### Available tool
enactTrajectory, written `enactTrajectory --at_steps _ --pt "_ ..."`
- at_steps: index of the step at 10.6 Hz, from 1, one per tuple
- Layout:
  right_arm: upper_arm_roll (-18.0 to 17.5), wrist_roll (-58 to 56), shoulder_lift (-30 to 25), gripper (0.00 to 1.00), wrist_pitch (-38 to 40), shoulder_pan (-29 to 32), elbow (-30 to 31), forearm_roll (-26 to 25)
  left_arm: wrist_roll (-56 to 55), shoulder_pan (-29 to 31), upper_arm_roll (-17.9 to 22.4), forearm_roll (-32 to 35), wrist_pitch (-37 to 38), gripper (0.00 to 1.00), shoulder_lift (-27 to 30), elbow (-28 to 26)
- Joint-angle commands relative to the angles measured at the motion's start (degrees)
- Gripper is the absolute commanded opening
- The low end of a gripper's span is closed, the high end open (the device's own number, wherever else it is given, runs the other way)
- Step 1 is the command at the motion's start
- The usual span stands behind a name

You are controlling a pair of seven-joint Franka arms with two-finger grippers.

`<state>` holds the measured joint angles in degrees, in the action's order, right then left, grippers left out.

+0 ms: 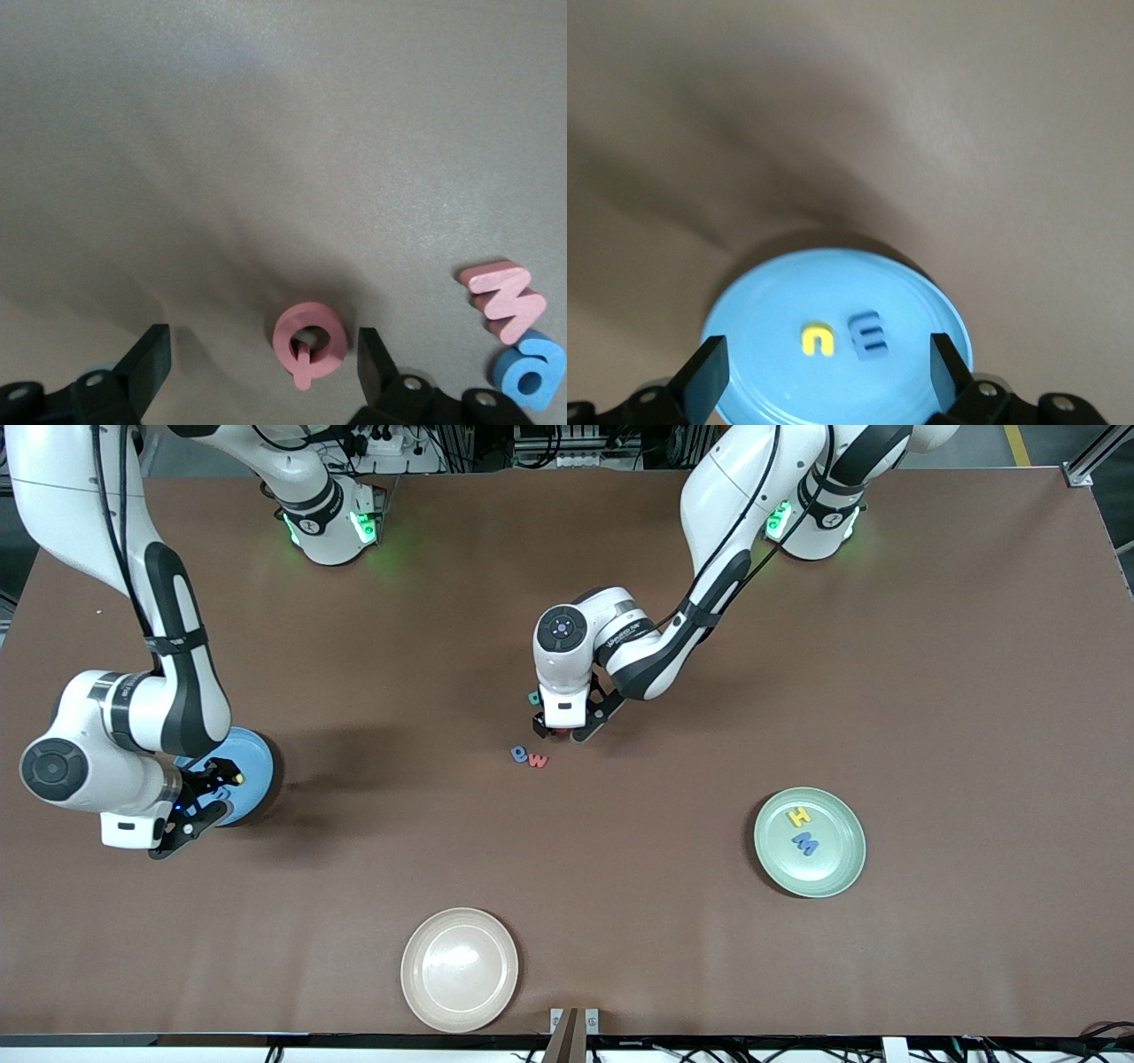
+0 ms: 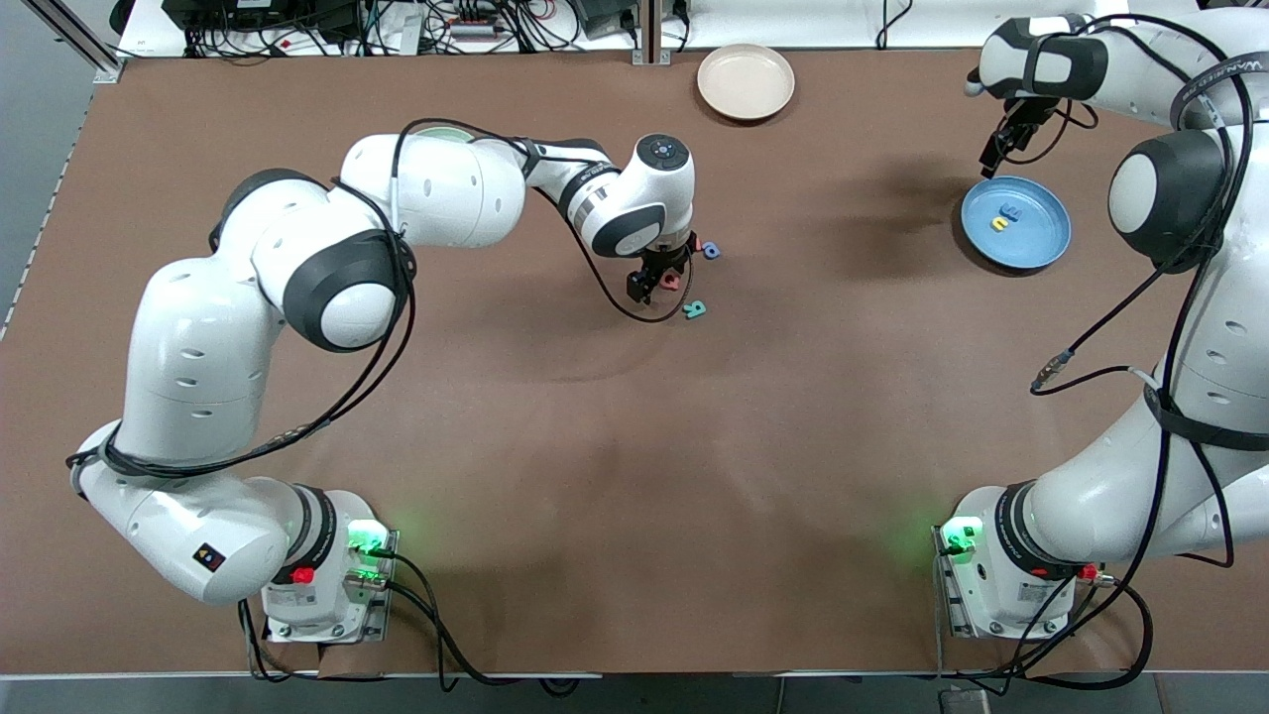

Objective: Sort upper and lower case letters into plates
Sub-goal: 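Release the E on the blue plate while the left gripper grasps the Q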

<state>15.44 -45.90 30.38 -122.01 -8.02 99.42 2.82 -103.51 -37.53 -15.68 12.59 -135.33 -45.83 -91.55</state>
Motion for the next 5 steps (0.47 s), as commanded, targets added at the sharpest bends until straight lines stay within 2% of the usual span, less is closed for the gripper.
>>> enactTrajectory --at_steps 1,4,5 --pt "-0.4 -0.3 -1.2 1.0 0.6 0.2 0.0 6.0 -1.6 -0.5 0.4 2.1 -1.9 0.85 -0.4 0.1" --pt "-0.4 1.2 -0.5 1.0 0.2 -2.7 -3.1 6.3 -1.5 -0.5 0.4 2.1 -2.6 0.64 -0.6 0.1" --pt "-0.4 3.4 -0.3 1.0 0.1 -4.0 -3.4 6.3 -1.5 -0.3 0.5 2.2 -2.6 0.44 -0.8 0.1"
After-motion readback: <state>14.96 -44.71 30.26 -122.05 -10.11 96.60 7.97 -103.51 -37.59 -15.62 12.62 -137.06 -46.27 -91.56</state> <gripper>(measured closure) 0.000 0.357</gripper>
